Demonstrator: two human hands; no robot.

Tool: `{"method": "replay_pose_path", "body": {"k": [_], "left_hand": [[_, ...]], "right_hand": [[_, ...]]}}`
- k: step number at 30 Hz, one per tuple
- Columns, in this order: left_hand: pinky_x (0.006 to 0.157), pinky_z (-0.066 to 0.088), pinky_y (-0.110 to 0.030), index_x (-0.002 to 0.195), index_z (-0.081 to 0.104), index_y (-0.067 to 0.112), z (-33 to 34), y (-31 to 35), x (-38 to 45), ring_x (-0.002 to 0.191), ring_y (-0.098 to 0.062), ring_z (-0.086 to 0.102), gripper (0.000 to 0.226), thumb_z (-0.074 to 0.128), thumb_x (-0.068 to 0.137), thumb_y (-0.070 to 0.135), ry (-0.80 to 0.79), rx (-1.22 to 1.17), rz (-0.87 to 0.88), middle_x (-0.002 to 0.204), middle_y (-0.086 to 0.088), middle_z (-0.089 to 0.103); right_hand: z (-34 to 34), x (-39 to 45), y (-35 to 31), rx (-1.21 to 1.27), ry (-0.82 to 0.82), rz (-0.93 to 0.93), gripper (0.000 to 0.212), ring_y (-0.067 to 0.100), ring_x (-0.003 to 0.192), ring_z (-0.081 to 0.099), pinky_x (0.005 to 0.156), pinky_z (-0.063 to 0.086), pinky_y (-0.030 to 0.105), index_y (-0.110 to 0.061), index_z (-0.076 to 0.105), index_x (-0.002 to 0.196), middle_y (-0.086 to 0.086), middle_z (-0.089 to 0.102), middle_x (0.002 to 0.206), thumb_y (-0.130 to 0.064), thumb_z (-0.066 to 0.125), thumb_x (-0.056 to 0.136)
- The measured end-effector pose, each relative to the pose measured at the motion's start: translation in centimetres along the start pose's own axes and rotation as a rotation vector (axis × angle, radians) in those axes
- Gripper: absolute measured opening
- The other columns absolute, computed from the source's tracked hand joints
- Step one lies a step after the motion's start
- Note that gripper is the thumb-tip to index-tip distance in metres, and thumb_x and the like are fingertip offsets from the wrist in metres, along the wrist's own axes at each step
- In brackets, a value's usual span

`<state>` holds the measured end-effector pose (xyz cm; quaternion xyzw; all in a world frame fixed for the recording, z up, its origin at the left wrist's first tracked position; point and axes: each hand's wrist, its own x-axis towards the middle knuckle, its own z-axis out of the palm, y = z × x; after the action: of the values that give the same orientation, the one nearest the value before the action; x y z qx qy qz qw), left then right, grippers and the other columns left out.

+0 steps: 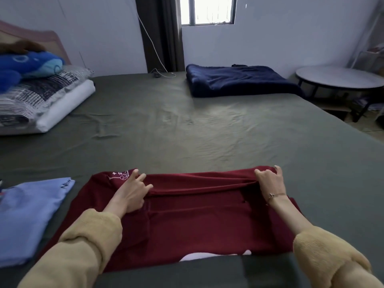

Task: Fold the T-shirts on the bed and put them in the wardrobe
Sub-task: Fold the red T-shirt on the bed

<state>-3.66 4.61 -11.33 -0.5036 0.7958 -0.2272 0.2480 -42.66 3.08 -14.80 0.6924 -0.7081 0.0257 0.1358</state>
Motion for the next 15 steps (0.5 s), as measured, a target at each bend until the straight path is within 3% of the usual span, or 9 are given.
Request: {"method": "replay_pose_path", "body": {"k": [2,5,9,12,15], "left_hand": [[0.109,0.008,-0.041,0.124,0.050,0.019,-0.6,0.2,-0.7,0.124,-0.020,0.040,0.041,0.047,0.084,0.027,-0.030,-0.056,0.027,0.109,-0.005,0.065],[0.108,0.014,-0.037,0.111,0.056,0.020,-1.1,0.6,-2.2,0.111,-0.018,0.052,0.032,0.049,0.080,0.025,-0.066,-0.122,0.054,0.103,-0.003,0.065],[0.103,0.021,-0.034,0.108,0.059,0.019,-1.6,1.0,-3.3,0.101,-0.023,0.060,0.032,0.049,0.078,0.018,-0.109,-0.116,0.063,0.102,-0.003,0.069],[0.105,0.021,-0.038,0.114,0.058,0.019,-1.4,1.0,-3.8,0.103,-0.024,0.060,0.037,0.049,0.078,0.016,-0.149,-0.085,0.058,0.107,-0.003,0.068],[0.111,0.013,-0.047,0.120,0.051,0.017,-0.9,1.3,-3.8,0.116,-0.022,0.051,0.040,0.049,0.080,0.022,-0.154,-0.091,0.008,0.117,-0.001,0.058]], "right_hand": [[0.0,-0.9,0.1,0.000,0.006,0.027,0.028,0.027,0.090,0.064,0.096,0.034,0.044,-0.008,0.063,0.092,0.009,0.068,0.079,0.011,0.055,0.075],[-0.6,-2.6,0.2,-0.011,-0.005,0.037,0.025,0.027,0.099,0.058,0.089,0.038,0.041,-0.008,0.064,0.095,0.008,0.068,0.090,0.009,0.053,0.080],[-1.4,-4.2,0.5,-0.097,-0.106,0.095,0.034,0.018,0.120,0.046,0.095,0.035,0.030,-0.017,0.053,0.119,0.001,0.052,0.122,-0.001,0.040,0.092],[-1.3,-5.0,0.9,-0.135,-0.167,0.124,0.036,0.017,0.123,0.040,0.098,0.034,0.031,-0.020,0.050,0.123,0.000,0.045,0.128,-0.004,0.039,0.093],[-1.4,-5.6,0.4,-0.118,-0.184,0.130,0.034,0.017,0.121,0.042,0.099,0.033,0.037,-0.018,0.050,0.121,0.001,0.046,0.125,-0.004,0.045,0.090]]}}
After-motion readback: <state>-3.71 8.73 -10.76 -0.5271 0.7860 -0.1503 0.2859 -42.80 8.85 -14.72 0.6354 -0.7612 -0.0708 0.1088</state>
